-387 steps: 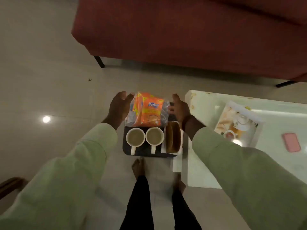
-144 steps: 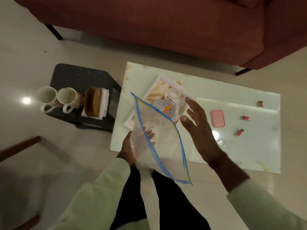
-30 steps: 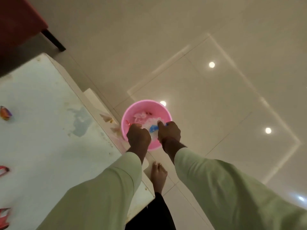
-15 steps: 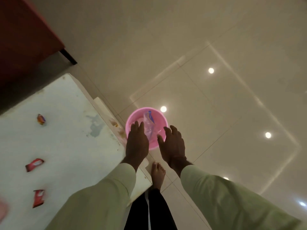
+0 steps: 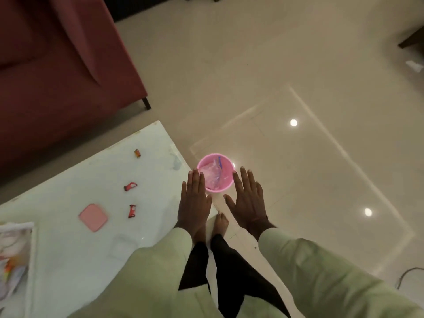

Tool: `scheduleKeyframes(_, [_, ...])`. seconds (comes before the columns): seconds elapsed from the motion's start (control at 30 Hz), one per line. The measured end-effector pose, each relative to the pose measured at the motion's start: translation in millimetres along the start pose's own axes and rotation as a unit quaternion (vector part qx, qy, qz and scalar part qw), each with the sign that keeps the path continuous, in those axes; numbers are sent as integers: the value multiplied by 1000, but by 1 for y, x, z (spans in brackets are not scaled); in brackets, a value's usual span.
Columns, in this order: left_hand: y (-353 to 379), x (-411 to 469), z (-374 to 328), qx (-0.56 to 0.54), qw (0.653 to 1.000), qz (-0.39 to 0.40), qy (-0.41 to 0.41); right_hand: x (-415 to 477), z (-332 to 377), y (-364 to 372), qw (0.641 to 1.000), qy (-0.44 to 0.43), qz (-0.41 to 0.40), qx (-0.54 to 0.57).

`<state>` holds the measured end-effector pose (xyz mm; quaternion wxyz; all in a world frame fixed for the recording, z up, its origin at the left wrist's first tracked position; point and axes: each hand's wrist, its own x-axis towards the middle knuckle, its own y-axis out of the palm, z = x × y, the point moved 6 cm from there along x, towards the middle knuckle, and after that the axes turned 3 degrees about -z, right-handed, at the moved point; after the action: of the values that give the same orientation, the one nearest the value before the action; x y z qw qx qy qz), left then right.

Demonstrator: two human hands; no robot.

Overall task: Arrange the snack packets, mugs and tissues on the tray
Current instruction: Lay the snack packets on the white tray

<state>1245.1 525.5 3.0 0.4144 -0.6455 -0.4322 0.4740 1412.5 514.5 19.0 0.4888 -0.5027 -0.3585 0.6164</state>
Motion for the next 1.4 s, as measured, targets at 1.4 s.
scheduleKeyframes(1.4, [-85, -488, 363, -33, 896, -170, -410, -225, 453, 65, 928, -372, -36, -2])
